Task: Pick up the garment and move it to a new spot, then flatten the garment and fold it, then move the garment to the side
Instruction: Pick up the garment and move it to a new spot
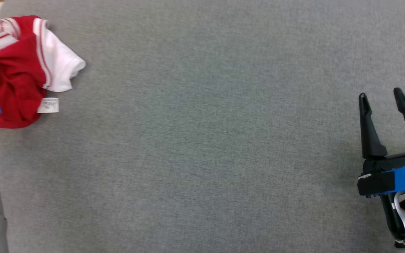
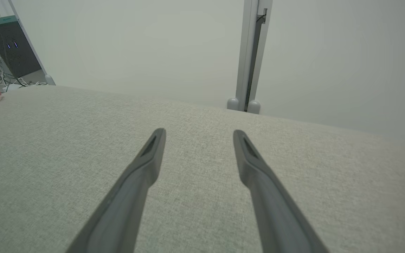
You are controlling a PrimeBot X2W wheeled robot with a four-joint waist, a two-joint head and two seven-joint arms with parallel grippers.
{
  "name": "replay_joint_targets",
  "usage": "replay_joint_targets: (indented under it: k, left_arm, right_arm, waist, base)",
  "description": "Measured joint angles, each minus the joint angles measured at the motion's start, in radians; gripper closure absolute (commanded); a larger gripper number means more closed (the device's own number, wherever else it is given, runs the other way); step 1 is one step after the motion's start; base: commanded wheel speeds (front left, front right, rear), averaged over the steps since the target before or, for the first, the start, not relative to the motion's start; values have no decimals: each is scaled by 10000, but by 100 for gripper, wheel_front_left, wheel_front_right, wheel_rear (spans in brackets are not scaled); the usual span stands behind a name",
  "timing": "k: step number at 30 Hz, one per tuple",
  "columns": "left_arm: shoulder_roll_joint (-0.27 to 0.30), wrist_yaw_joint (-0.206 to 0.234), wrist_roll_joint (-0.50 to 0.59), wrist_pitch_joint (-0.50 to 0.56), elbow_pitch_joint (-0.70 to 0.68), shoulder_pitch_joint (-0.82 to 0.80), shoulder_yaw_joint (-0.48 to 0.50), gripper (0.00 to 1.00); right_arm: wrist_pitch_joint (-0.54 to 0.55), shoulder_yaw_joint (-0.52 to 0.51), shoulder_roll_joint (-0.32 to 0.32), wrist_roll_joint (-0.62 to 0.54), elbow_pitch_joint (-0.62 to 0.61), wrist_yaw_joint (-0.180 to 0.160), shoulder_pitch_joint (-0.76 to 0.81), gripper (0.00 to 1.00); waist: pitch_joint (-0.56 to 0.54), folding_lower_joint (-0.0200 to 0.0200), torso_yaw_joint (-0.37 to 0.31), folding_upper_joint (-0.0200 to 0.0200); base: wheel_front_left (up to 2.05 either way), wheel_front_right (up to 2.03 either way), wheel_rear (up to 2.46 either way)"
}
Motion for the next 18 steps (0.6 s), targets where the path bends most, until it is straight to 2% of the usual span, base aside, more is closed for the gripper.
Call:
replay_joint_targets:
  k: [8,15,18]
  left_arm:
    - [372,-142,-127,834,2661,-1233,-253,0]
    - [307,-353,-366,719,4544,-1541,-491,0]
    - [274,-439,-493,1101,5346,-1581,-617,0]
  right_arm:
    - [228,-221,-176,-69,-688,0,-12,0]
    - [245,-270,-207,-69,-855,0,-23,0]
    - [244,-207,-196,-71,-823,0,-51,0]
  waist:
    - [872,1,-453,0]
    - [1092,1,-513,0]
    - [1047,0,-531,0]
  base:
    - [0,0,0]
    - [0,0,0]
    - [0,0,0]
